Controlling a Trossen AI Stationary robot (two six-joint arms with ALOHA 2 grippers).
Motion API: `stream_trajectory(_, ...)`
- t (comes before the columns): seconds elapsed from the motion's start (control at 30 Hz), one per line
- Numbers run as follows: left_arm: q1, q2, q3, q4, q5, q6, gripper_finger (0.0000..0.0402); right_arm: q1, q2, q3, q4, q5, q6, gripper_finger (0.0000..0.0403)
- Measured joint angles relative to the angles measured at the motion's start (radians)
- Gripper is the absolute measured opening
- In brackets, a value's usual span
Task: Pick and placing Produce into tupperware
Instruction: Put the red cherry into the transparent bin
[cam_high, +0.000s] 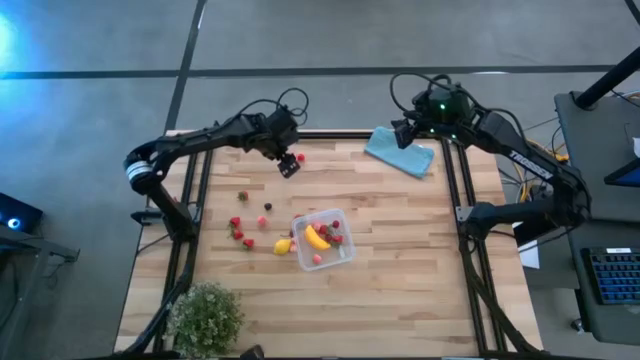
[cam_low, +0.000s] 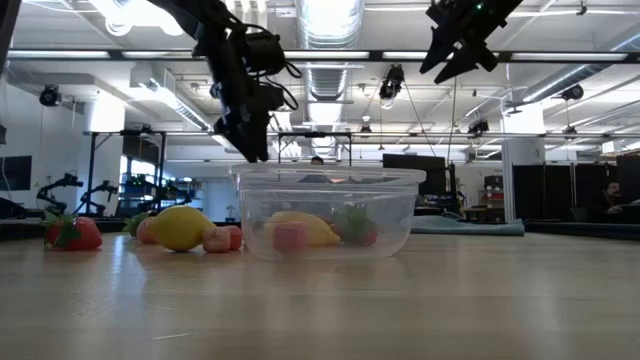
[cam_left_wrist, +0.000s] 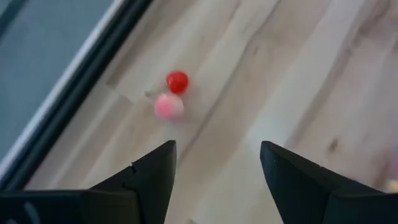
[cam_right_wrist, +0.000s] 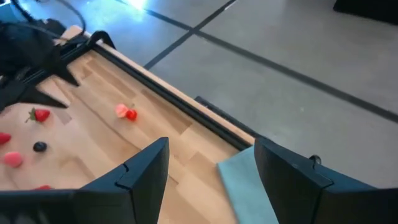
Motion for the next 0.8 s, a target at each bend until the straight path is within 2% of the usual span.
stream_trajectory(0.13,0.043,0.046,0.004,0.044,-0.002,0.021,0.0219,0.0,0.028,0.023,-0.022,0.0,0.004,0.0228)
stream_trajectory(0.43,0.106,0.203,0.157,0.006,0.054,-0.182,0.0219,0.0,0.063,0.06,-0.021,0.0,-0.008,0.0228)
stream_trajectory(0.6,0.112,0.282,0.24,-0.039,0.062,-0.162,0.0219,0.0,0.067,0.062,-0.022,0.004,-0.007,0.0228)
stream_trajectory(0.8,0.114,0.358,0.249,-0.064,0.068,-0.089,0.0219,0.0,0.067,0.06,-0.067,0.009,0.015,0.0228)
